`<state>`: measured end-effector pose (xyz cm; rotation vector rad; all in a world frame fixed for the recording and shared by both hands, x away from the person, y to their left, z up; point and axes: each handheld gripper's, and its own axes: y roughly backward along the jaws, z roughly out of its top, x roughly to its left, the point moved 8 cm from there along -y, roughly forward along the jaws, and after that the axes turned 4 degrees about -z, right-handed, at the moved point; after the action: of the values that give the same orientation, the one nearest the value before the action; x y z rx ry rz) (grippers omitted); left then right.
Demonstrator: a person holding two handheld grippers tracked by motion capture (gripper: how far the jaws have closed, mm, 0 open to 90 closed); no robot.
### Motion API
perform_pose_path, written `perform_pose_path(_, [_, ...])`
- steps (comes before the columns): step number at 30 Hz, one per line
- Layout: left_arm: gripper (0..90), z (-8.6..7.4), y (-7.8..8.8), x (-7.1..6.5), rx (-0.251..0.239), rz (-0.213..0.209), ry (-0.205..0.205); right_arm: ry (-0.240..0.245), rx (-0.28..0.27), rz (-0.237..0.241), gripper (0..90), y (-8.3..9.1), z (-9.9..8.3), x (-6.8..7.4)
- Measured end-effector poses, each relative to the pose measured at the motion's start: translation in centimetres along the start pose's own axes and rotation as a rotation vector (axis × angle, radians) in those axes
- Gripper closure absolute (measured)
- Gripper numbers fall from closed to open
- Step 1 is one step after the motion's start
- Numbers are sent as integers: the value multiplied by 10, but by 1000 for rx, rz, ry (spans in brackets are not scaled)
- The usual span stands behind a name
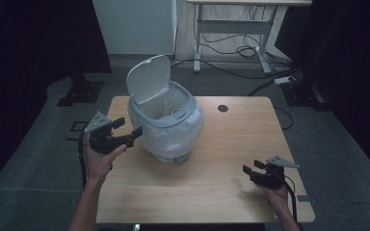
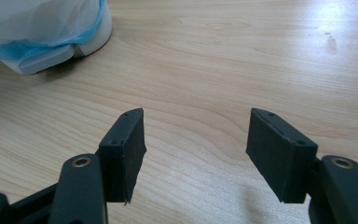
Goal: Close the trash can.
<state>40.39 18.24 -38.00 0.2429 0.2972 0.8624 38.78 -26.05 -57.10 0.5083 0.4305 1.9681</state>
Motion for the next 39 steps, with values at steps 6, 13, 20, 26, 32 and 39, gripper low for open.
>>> perform_pose_path(6, [185, 11, -5, 6, 1, 14, -10, 9, 8, 0, 363, -1, -2, 2])
perform_pose_path(13, [174, 18, -11, 14, 5, 41, -13, 13, 12, 0, 363, -2, -2, 1])
perform_pose_path(20, [194, 30, -18, 30, -4, 56, -11, 18, 19, 0, 362, -2, -3, 2])
perform_pose_path(26, [193, 39, -27, 42, -2, 53, -7, 17, 23, 0, 363, -3, -4, 2])
perform_pose_path(32, [193, 50, -35, 47, -14, 35, -11, 18, 25, 1, 363, -4, -5, 2])
perform_pose_path(39, [197, 71, -42, 47, -42, 6, -21, 21, 30, 0, 363, -5, -6, 2])
